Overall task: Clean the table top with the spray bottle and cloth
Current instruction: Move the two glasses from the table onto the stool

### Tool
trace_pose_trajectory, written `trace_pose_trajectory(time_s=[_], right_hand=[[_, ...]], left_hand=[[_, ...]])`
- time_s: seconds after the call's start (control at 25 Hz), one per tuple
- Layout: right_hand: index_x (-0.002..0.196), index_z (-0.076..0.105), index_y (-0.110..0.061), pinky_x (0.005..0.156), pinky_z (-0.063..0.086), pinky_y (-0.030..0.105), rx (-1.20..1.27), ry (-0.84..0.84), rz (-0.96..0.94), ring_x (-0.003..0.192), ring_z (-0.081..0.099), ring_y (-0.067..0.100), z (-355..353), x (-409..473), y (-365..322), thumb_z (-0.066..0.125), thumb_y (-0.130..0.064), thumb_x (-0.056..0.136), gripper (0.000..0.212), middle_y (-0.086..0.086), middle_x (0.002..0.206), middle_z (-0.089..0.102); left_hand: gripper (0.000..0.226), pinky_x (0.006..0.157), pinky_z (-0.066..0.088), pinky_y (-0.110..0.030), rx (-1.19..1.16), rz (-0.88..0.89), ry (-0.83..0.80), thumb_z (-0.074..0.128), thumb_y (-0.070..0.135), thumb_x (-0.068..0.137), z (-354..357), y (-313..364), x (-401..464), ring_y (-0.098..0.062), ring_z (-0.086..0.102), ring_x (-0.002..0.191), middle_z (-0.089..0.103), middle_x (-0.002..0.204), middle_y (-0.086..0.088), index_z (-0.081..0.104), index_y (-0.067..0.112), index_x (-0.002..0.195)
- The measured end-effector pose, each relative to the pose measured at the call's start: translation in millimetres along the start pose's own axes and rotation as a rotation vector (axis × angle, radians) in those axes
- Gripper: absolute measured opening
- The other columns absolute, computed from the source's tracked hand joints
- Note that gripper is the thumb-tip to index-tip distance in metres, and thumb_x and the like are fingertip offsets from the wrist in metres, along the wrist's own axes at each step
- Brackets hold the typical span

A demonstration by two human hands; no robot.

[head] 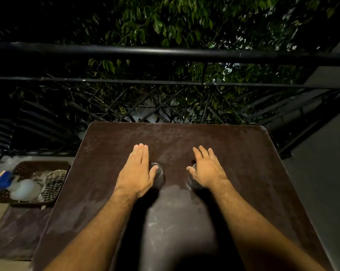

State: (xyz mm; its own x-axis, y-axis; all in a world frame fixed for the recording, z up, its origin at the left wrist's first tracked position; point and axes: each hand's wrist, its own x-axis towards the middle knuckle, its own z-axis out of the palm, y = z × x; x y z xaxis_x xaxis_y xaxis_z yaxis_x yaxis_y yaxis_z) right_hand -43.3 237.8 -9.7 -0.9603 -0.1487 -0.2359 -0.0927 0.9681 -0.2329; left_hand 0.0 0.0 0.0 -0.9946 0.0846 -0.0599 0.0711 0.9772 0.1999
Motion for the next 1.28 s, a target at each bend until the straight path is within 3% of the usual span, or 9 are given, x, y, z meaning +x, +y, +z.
trace_pose_trajectory(time_s=[0.6, 0.8, 1.12, 1.28], right_hand=[[0.155, 0.008, -0.026, 0.120, 0.012, 0.045, 0.122, -0.053, 0.063, 0.148, -0.002, 0.032, 37, -13, 11, 0.055, -0.043, 0.094, 0.079, -0.001, 0.163, 0.000], [0.153, 0.016, -0.030, 0.117, 0.021, 0.049, 0.191, -0.022, 0.084, 0.148, -0.002, 0.031, 44, -14, 11, 0.057, -0.038, 0.094, 0.072, -0.003, 0.162, 0.000], [0.150, 0.020, -0.039, 0.114, 0.026, 0.047, 0.311, 0.076, 0.096, 0.144, 0.010, 0.029, 58, -19, 11, 0.061, -0.035, 0.093, 0.070, -0.015, 0.160, -0.001], [0.149, 0.015, -0.042, 0.112, 0.031, 0.042, 0.568, 0.167, 0.183, 0.143, 0.022, 0.020, 66, -24, 14, 0.076, -0.033, 0.083, 0.091, -0.013, 0.159, 0.004]], left_hand=[[0.086, 0.128, 0.004, -0.036, -0.110, -0.070, -0.100, 0.032, 0.054, 0.101, 36, 4, -13, -0.024, -0.007, 0.157, -0.004, 0.170, -0.013, -0.001, 0.003, 0.161], [0.087, 0.128, 0.006, -0.037, -0.131, -0.087, -0.108, 0.032, 0.056, 0.100, 41, 7, -12, -0.024, -0.007, 0.157, -0.004, 0.170, -0.013, -0.001, 0.002, 0.161], [0.096, 0.128, 0.007, -0.039, -0.194, -0.119, -0.101, 0.041, 0.061, 0.097, 53, 13, -14, -0.025, -0.010, 0.156, -0.008, 0.170, -0.012, -0.004, 0.003, 0.161], [0.112, 0.126, 0.011, -0.044, -0.358, -0.245, -0.111, 0.060, 0.067, 0.086, 58, 19, -12, -0.027, -0.010, 0.156, -0.013, 0.170, -0.002, -0.004, 0.015, 0.162]])
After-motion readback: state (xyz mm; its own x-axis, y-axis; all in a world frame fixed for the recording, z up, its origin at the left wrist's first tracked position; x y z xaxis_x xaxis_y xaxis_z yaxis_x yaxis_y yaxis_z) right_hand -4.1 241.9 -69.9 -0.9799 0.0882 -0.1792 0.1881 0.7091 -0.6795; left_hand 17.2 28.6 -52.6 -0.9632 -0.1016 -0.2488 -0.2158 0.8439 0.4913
